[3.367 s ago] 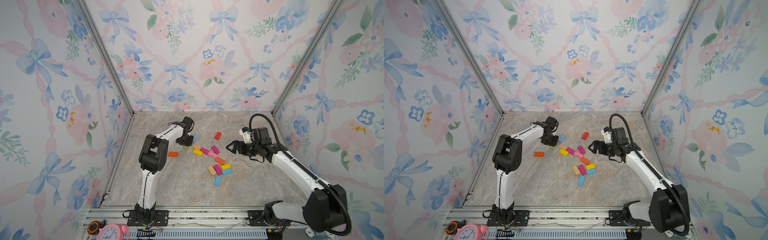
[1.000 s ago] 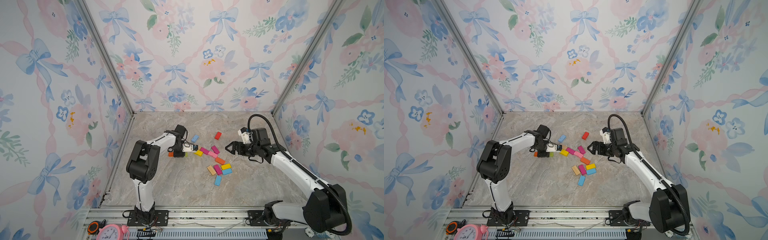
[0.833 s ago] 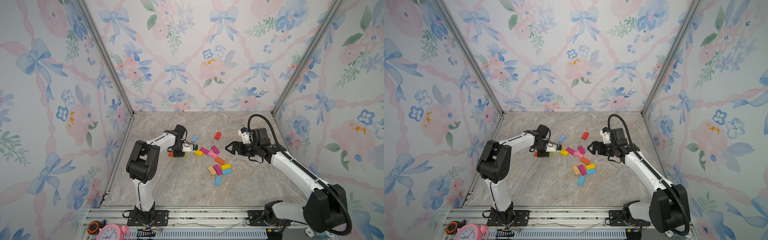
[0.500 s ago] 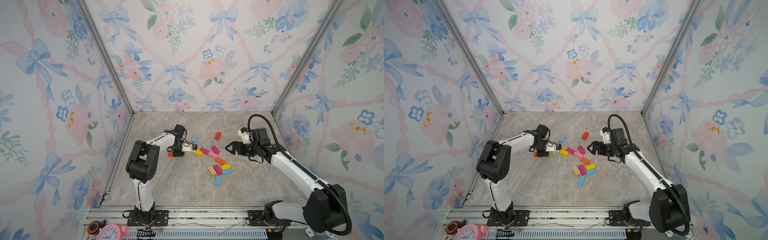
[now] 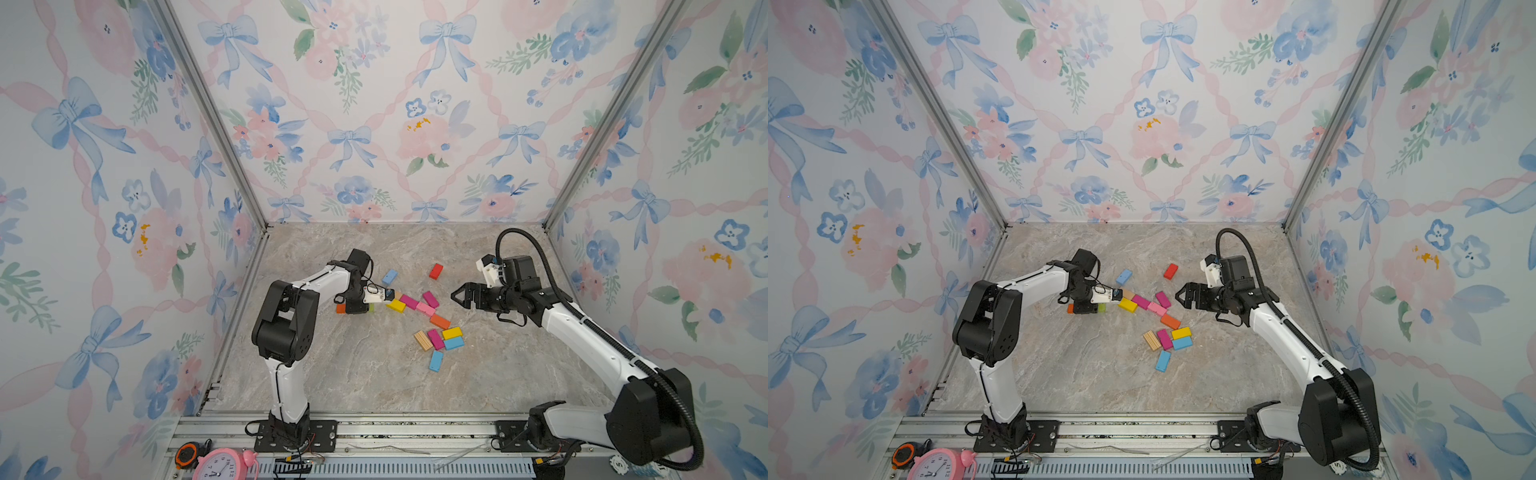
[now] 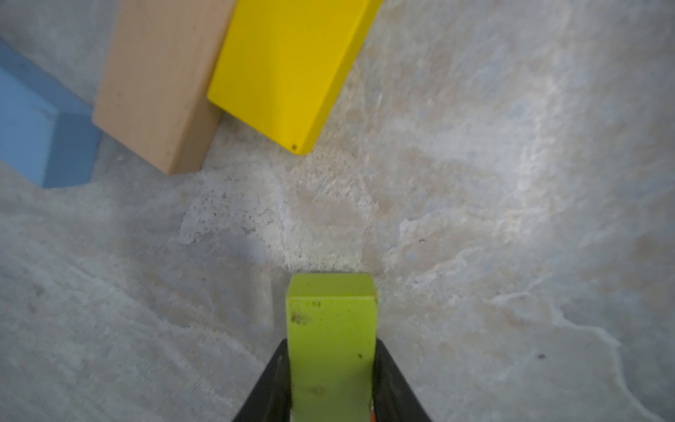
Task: Assemble the number 7 with building blocks
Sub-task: Assemble the building block at the center of the board.
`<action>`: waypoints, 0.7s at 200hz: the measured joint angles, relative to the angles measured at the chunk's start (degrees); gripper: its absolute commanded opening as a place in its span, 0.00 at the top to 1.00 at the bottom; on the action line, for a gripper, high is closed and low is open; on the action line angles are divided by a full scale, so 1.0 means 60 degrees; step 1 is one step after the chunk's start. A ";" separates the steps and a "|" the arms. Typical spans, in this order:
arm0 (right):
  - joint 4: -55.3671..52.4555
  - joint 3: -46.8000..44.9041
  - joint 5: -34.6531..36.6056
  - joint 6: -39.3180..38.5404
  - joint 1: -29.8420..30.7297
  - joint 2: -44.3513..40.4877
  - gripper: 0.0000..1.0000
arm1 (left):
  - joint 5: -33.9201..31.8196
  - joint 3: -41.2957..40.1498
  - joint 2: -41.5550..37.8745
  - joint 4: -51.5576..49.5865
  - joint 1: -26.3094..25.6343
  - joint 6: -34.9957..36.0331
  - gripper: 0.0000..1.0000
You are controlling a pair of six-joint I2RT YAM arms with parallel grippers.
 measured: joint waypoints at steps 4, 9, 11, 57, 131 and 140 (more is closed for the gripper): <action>0.0000 0.0000 0.0022 0.0004 0.0000 0.0000 0.03 | -0.0007 -0.0004 0.0000 0.0022 0.0000 0.0004 0.58; 0.0000 0.0000 0.0033 0.0004 0.0000 0.0000 0.03 | -0.0015 -0.0004 0.0000 0.0051 0.0004 0.0011 0.57; 0.0000 0.0000 0.0033 0.0004 0.0000 0.0000 0.03 | -0.0018 -0.0004 0.0000 0.0058 0.0007 0.0015 0.56; 0.0000 0.0000 0.0106 -0.0004 0.0000 -0.0007 0.03 | -0.0047 -0.0076 -0.0055 0.0273 0.0036 0.0018 0.51; 0.0004 0.0000 0.0284 -0.0029 0.0000 -0.0076 0.03 | -0.0047 -0.0528 -0.0444 0.0364 0.0011 0.0015 0.40; 0.0004 -0.0004 0.0302 -0.0029 0.0000 -0.0091 0.04 | -0.0051 -0.0674 -0.0583 0.0299 -0.0022 0.0004 0.38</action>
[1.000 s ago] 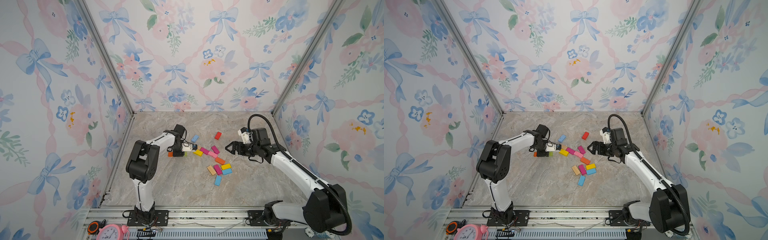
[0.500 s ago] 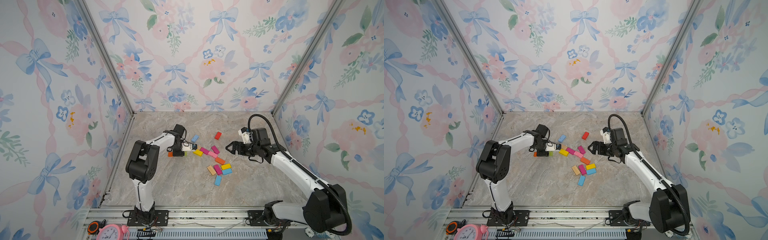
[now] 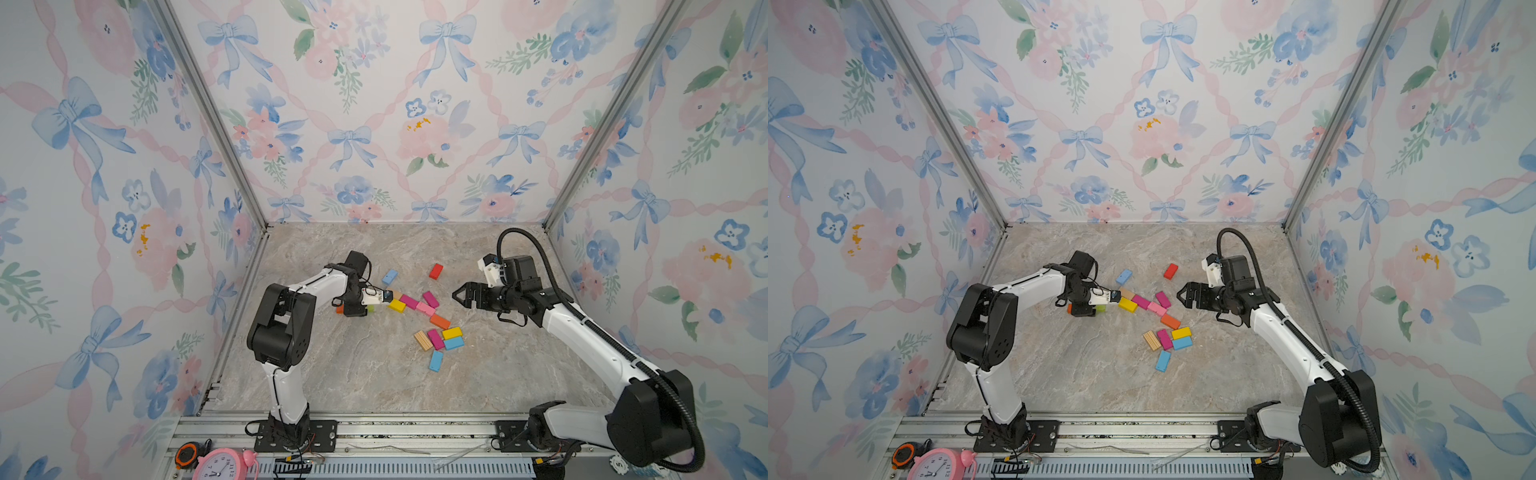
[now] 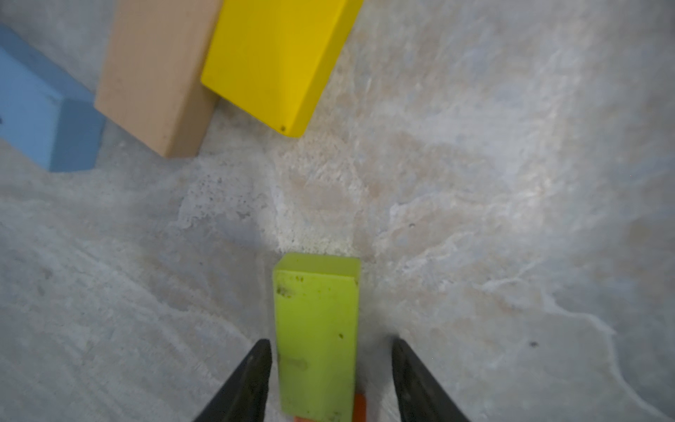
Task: Assemble the number 7 with building blocks
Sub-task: Assemble the building block at the center of the board, then pick up the building block from the center of the board.
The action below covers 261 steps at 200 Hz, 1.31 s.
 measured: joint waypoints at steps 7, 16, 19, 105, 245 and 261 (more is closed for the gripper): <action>0.0004 0.0000 0.0015 0.0000 0.0000 -0.0007 0.04 | -0.0011 -0.0117 -0.0127 -0.0076 -0.0036 -0.0033 0.37; 0.0029 -0.0015 0.0015 0.0000 0.0000 -0.0022 0.03 | -0.0011 -0.0240 -0.0339 -0.0208 -0.0106 -0.0098 0.37; 0.0033 -0.0018 0.0015 0.0000 0.0000 -0.0022 0.03 | -0.0011 -0.0262 -0.0393 -0.0237 -0.0120 -0.0113 0.36; 0.0182 -0.0168 0.0004 0.0007 0.0000 -0.0193 0.03 | 0.0222 0.1151 -0.2266 0.0477 -0.0124 -0.4277 0.02; -0.0146 0.1938 0.0506 0.0295 0.2364 0.1865 0.03 | 0.3428 -0.0339 -0.2590 0.2597 0.2044 -1.5005 0.02; -0.0277 0.1956 0.0586 0.0284 0.2412 0.1851 0.03 | 0.3632 0.0251 -0.2007 0.2375 0.2004 -1.5005 0.02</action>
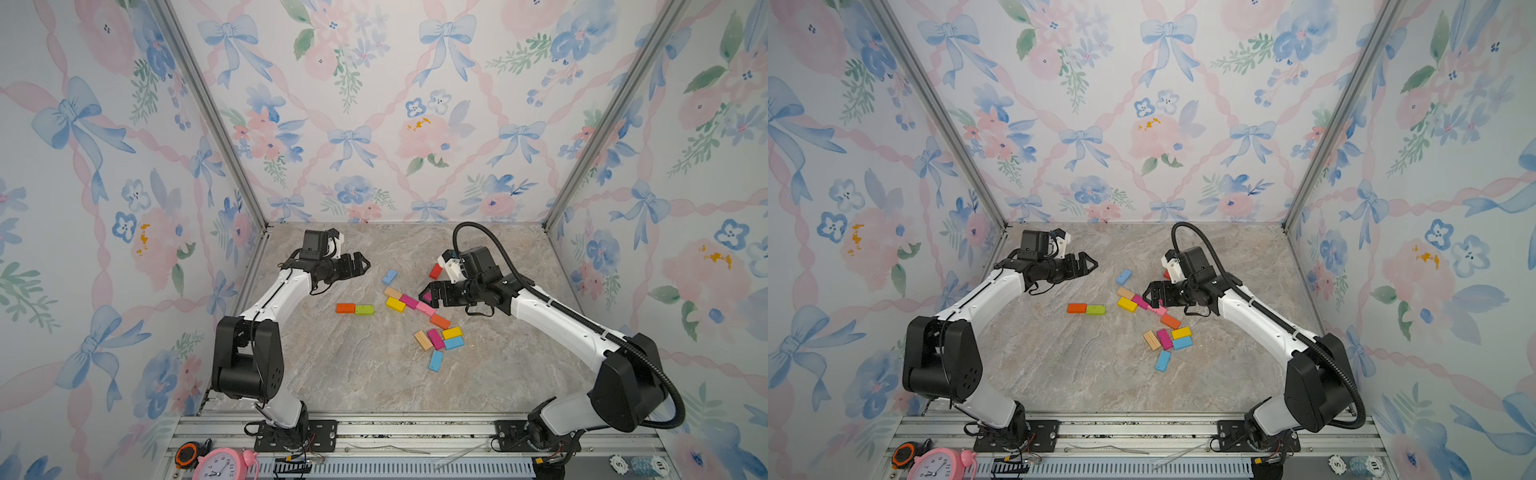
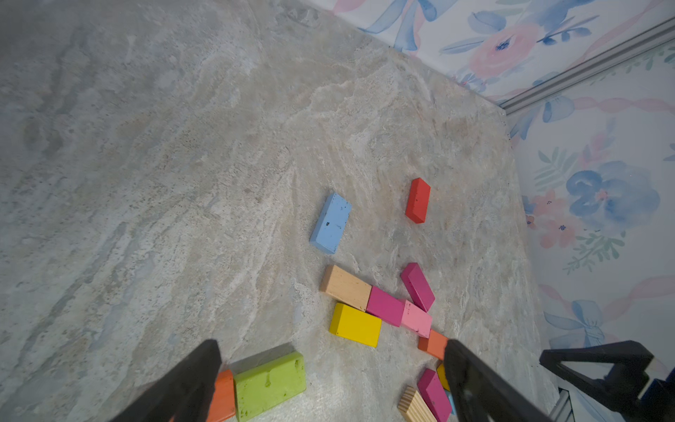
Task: Assemble the number 7 with building blocks
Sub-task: Pick up the building block from the center of the board.
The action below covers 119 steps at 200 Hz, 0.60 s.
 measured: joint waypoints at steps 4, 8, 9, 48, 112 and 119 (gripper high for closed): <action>-0.0044 0.0000 0.0033 -0.0007 -0.0011 -0.0011 0.03 | -0.0011 0.0240 0.0237 -0.0131 -0.0058 0.0044 0.02; -0.0091 0.0000 0.0066 -0.0018 -0.0044 -0.0015 0.03 | -0.0015 0.0481 0.0455 -0.0251 -0.0095 0.0091 0.02; -0.0120 0.0000 0.0080 -0.0029 -0.0062 -0.0018 0.03 | -0.0040 0.0539 0.0514 -0.0291 -0.0120 0.0120 0.02; -0.0521 -0.0044 0.0168 -0.0102 -0.0681 -0.0568 0.03 | -0.0769 0.3228 0.3024 -0.1570 -0.1552 0.0914 0.02; -0.0586 -0.0783 -0.0266 -0.0109 -0.2393 -0.2138 0.03 | -0.2040 0.5482 0.5187 -0.3235 -0.2455 0.1632 0.02; -0.0576 -0.0871 -0.0306 -0.0106 -0.2495 -0.2240 0.03 | -0.2251 0.5646 0.5282 -0.3373 -0.2503 0.1727 0.03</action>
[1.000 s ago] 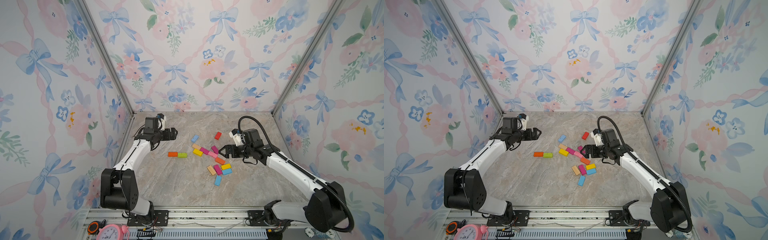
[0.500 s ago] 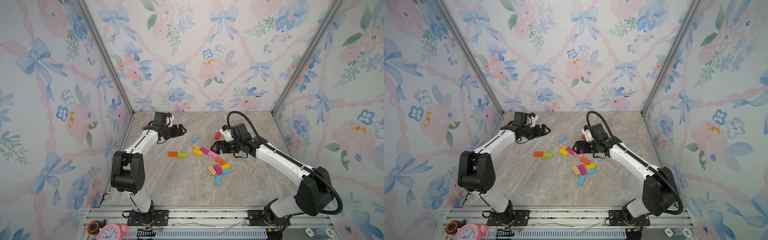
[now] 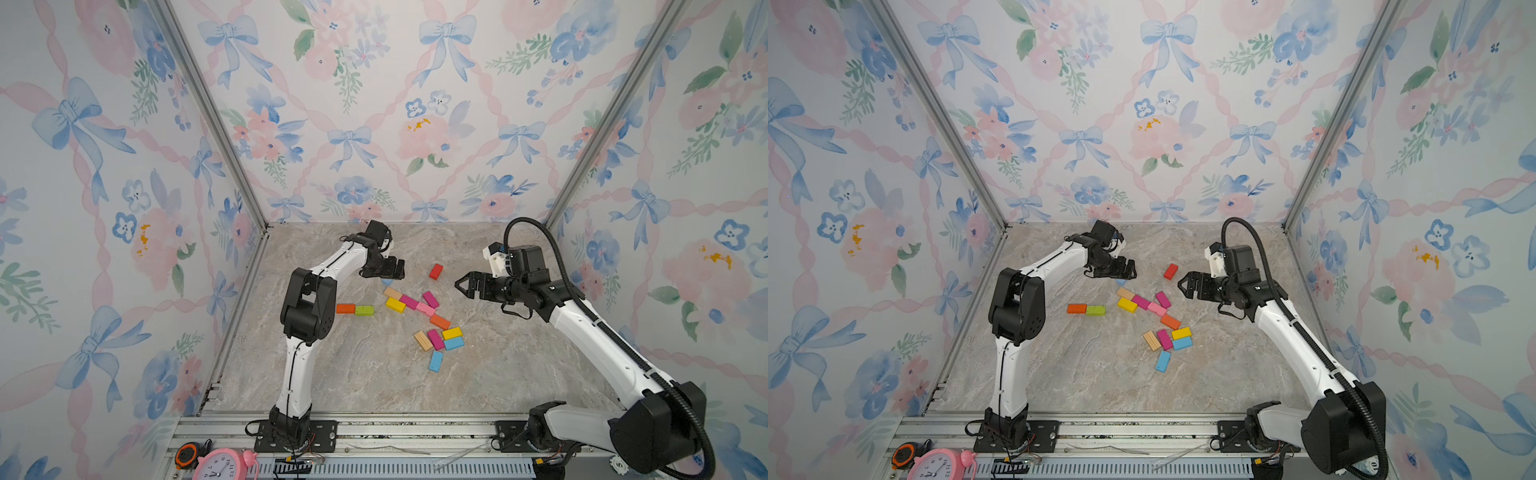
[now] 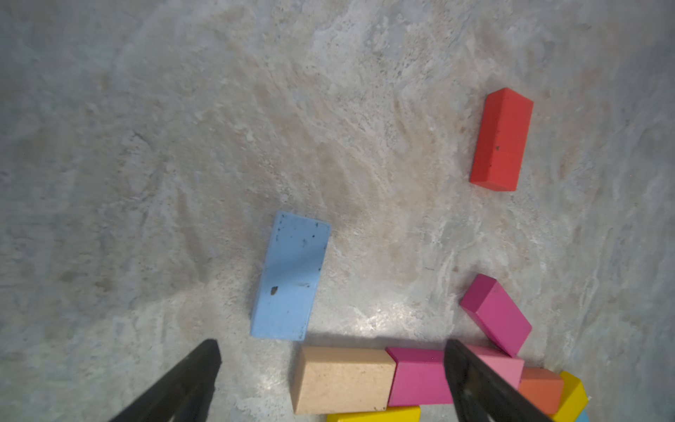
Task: Assemble the number 7 with building blocks
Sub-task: Pick up the building block from the center of the board.
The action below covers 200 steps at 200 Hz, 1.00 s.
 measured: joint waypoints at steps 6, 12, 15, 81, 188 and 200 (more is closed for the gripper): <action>0.0000 -0.0076 -0.0040 0.0000 -0.0069 -0.0076 0.03 | -0.0182 0.0120 0.0069 -0.0131 -0.0051 0.0076 0.03; 0.0015 -0.0149 -0.0073 0.0004 -0.0102 -0.0146 0.03 | -0.0342 0.0215 0.0109 -0.0237 -0.0102 0.0146 0.04; 0.0015 -0.0182 -0.0102 0.0000 -0.0127 -0.0178 0.03 | -0.0437 0.0266 0.0124 -0.0302 -0.0124 0.0182 0.05; 0.0040 -0.0463 -0.0350 0.0000 -0.0135 -0.0215 0.03 | -0.2211 0.1923 0.1268 -0.1271 -0.0667 0.0637 0.28; 0.0171 -0.0605 -0.0353 0.0000 -0.0135 -0.0321 0.03 | -0.2779 0.2667 0.2109 -0.1898 -0.0761 0.0597 0.76; 0.0168 -0.0605 -0.0353 0.0000 -0.0135 -0.0321 0.03 | -0.2779 0.2670 0.2109 -0.1905 -0.0761 0.0608 0.80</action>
